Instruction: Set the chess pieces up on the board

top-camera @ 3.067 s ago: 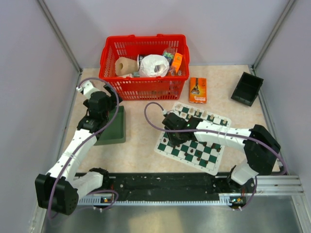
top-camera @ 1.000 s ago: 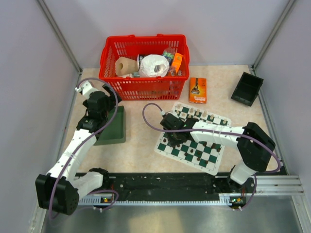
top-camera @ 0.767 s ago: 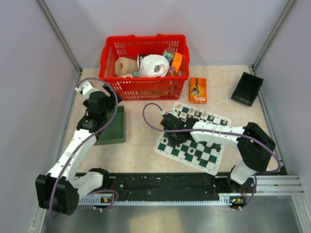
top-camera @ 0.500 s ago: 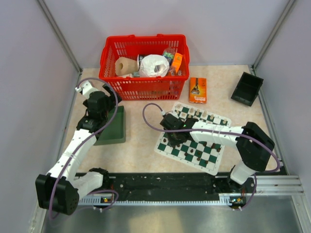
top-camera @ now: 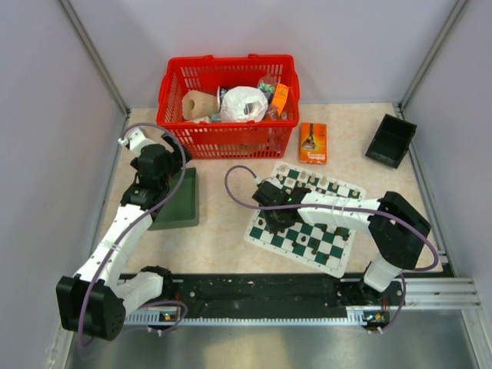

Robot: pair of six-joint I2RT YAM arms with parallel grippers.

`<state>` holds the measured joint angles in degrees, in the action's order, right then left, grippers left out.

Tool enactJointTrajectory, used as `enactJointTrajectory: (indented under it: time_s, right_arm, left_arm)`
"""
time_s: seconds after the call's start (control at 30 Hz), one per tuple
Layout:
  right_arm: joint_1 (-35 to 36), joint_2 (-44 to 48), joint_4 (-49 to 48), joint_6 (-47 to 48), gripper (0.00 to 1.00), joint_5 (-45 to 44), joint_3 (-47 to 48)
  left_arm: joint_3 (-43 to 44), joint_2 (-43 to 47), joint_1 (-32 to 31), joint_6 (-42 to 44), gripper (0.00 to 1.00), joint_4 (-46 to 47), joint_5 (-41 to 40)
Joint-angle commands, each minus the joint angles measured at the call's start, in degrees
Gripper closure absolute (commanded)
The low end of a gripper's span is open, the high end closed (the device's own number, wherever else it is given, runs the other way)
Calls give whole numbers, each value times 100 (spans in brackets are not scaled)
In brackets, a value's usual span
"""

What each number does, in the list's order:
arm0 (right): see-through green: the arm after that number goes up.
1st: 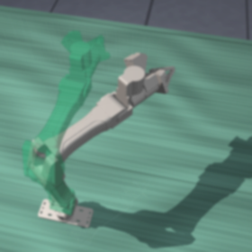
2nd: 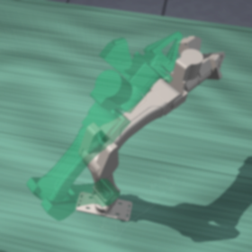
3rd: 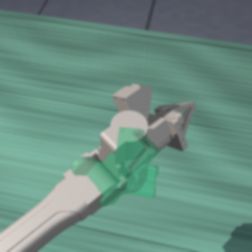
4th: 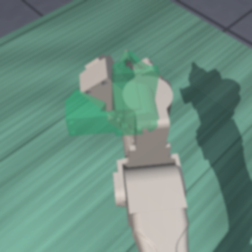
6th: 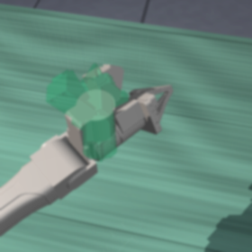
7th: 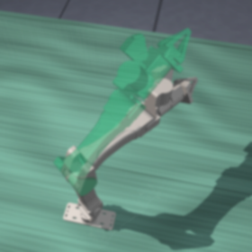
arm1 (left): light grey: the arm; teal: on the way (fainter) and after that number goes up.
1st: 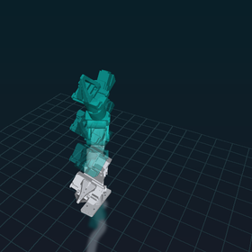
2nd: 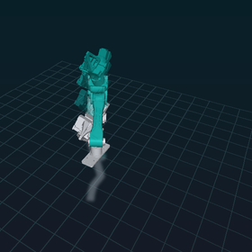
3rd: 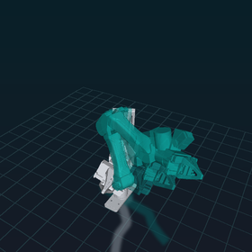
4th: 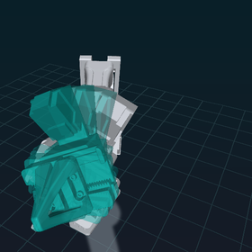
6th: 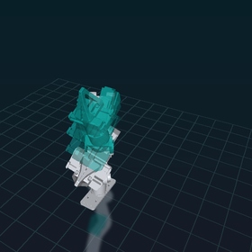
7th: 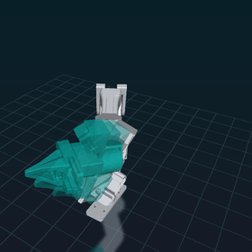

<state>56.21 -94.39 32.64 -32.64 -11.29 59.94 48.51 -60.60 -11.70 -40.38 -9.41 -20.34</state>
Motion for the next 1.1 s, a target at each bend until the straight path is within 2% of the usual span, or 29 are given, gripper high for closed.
enactJointTrajectory:
  time_s: [0.0, 0.47, 0.67, 0.93, 1.0, 1.07]
  right_arm:
    - [75, -36, -21, -49, 73, -5, 26]
    - [75, -141, 23, -84, 73, -119, 35]
    - [84, -141, 23, -58, 76, -102, 61]
    - [84, -71, 93, -23, 83, -110, 70]
    - [84, -71, 93, -14, 89, -110, 96]
    - [75, -71, 93, -5, 90, -137, 123]
  left_arm:
    - [-52, 22, 37, 13, 1, 291, 56]
    - [-70, 31, 45, 4, 1, 291, 91]
    - [-70, 57, 54, 4, 1, 282, 83]
    - [-79, 48, 54, -5, 1, 290, 91]
    - [-79, 31, 54, 4, 1, 299, 109]
    - [-79, 22, 54, -14, 1, 299, 100]
